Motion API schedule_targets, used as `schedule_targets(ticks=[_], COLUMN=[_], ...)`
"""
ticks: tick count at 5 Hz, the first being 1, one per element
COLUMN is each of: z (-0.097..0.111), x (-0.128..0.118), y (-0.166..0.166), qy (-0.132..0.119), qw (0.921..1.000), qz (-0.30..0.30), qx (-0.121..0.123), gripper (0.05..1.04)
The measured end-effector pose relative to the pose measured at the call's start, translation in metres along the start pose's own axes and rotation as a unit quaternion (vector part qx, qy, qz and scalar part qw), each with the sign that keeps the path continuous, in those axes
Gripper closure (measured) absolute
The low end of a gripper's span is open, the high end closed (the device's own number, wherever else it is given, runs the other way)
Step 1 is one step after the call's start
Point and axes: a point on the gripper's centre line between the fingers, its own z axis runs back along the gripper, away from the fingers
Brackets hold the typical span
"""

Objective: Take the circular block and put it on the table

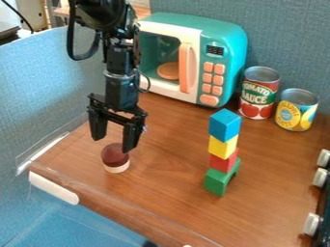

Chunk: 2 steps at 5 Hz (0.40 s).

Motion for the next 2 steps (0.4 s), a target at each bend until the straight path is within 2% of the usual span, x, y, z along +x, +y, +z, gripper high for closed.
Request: schedule_targets(ticks=[2], z=[-0.0106], x=[0.0051], y=[-0.0037], qy=[-0.003], qw=[0.9999], qz=[0.003], qx=[-0.014], gripper=[0.083])
